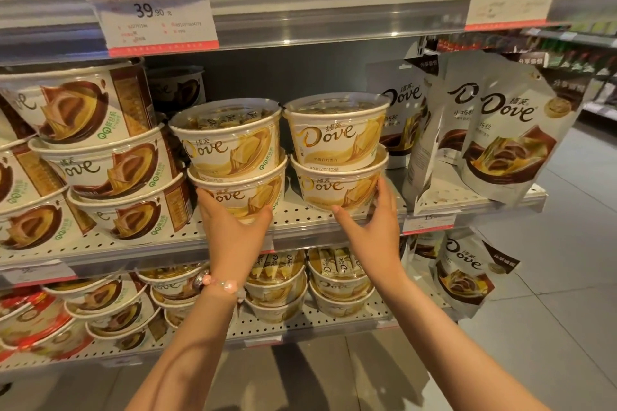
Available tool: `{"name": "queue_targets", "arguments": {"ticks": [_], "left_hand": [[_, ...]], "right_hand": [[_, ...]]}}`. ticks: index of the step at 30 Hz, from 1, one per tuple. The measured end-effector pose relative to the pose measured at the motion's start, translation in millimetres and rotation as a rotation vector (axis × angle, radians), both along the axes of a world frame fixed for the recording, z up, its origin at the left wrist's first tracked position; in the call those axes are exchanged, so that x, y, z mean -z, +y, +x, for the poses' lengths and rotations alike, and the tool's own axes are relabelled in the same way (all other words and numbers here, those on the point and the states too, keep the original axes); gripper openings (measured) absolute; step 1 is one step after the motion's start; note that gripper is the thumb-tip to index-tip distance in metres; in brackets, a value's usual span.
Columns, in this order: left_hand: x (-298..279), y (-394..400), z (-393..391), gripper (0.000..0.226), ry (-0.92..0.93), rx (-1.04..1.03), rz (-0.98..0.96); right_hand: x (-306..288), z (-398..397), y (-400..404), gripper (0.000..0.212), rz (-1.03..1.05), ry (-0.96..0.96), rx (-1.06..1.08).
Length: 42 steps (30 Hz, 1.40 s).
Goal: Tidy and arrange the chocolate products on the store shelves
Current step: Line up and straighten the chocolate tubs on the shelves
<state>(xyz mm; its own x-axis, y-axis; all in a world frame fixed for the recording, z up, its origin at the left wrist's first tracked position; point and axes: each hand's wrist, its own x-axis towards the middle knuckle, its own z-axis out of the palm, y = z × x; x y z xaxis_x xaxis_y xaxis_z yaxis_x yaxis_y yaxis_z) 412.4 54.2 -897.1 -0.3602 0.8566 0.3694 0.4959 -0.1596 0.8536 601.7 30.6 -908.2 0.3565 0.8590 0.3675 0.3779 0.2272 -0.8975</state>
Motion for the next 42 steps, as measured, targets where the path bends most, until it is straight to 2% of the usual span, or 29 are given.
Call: {"name": "queue_targets", "arguments": {"ticks": [3,6,10,14,16,19,21,24,27,30,33,36,39,42], "left_hand": [[-8.9,-20.5,18.9,0.091,-0.111,-0.024,0.068],[-19.6,-43.9,46.5,0.078,-0.194,-0.048,0.169],[-28.6,-59.8,92.3,0.062,-0.224,0.077,0.232],[-38.9,-60.8,150.1,0.062,-0.184,0.319,0.180],[-43.4,-56.0,177.9,0.065,-0.132,0.371,0.194],[-43.9,-42.0,210.7,0.075,-0.058,0.364,0.250],[-41.9,-30.3,226.0,0.083,-0.046,0.344,0.244],[-38.3,-10.8,243.0,0.092,-0.108,0.301,0.177],[-36.7,2.3,254.3,0.091,-0.143,0.242,0.127],[-30.2,9.5,258.9,0.079,-0.122,0.223,0.114],[-24.6,15.2,258.6,0.058,-0.126,0.190,0.126],[-23.1,19.4,254.8,0.052,-0.181,0.220,0.113],[-21.5,23.7,249.7,0.049,-0.210,0.307,0.078],[-22.3,27.4,245.5,0.046,-0.251,0.360,0.043]], "right_hand": [[-9.7,2.7,-20.4,0.064,0.075,0.065,-0.030],[-21.3,12.1,-42.1,0.042,0.271,0.087,0.014],[-30.6,44.6,-56.2,0.039,0.460,0.040,0.121],[-32.7,94.1,-52.0,0.039,0.533,-0.027,0.244],[-33.8,117.5,-45.1,0.044,0.530,-0.043,0.319],[-33.8,151.2,-31.2,0.058,0.511,-0.068,0.445],[-34.4,170.2,-20.5,0.075,0.440,-0.066,0.489],[-39.9,189.5,-4.7,0.101,0.222,0.009,0.448],[-44.1,204.8,13.5,0.111,0.091,0.067,0.379],[-42.0,219.5,26.4,0.097,0.047,0.074,0.328],[-43.3,233.7,30.9,0.066,0.051,0.063,0.308],[-48.3,252.4,33.1,0.037,0.051,0.072,0.270],[-53.0,273.3,35.8,0.034,0.015,0.145,0.147],[-59.2,293.8,40.5,0.042,-0.051,0.194,-0.004]]}}
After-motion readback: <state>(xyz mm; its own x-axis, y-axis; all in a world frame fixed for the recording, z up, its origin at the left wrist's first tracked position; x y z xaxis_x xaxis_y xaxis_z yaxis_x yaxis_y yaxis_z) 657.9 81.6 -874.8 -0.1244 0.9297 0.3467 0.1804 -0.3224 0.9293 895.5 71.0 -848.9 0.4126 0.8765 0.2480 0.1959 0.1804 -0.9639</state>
